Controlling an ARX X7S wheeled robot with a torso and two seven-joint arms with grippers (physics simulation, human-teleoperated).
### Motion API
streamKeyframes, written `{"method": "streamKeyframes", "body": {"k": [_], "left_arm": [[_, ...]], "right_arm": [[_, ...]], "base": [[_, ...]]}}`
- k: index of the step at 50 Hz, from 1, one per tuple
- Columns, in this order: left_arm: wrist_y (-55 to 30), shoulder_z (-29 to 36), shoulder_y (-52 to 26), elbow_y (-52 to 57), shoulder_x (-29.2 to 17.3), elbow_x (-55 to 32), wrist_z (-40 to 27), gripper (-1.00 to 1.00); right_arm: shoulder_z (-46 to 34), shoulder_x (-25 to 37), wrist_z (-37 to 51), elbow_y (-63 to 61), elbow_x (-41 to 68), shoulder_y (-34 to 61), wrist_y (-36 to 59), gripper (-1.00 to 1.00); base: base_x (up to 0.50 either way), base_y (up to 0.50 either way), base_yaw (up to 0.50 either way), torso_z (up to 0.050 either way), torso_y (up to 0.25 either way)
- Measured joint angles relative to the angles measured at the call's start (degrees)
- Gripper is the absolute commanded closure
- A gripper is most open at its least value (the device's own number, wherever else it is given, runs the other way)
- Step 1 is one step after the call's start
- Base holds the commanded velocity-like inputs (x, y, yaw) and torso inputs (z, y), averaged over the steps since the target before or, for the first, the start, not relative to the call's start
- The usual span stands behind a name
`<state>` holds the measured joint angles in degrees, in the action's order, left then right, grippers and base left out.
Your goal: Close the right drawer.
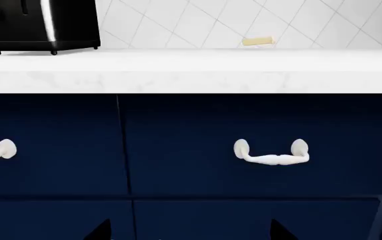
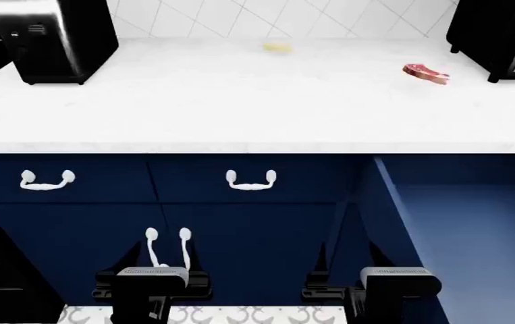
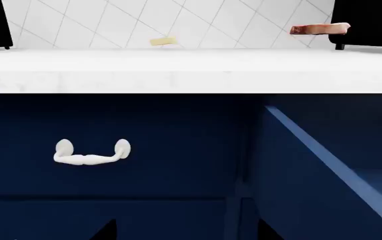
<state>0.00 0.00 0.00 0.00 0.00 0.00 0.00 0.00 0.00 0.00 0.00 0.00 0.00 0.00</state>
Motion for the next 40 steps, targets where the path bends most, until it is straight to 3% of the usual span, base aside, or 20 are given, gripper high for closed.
{"method": "streamKeyframes", "body": {"k": [29,34,40], "left_arm": [[-0.45,3.75,0.06,1.15,-3.55,-3.19,-3.64,-1.00],[-4.62,4.47,0.01,6.79,-4.62,-3.52,-3.98,-1.00],[-13.74,4.25,-1.62,17.38,-6.31,-4.71,-4.46,-1.00]], "right_arm": [[-3.54,3.15,3.93,-0.86,3.49,0.02,0.53,-1.00],[-4.19,4.00,5.16,-7.15,3.32,0.13,5.87,-1.00],[-5.08,5.27,6.38,-19.79,3.09,2.41,19.27,-1.00]], "base": [[0.00,0.00,0.00,0.000,0.000],[0.00,0.00,0.00,0.000,0.000],[0.00,0.00,0.00,0.000,0.000]]}}
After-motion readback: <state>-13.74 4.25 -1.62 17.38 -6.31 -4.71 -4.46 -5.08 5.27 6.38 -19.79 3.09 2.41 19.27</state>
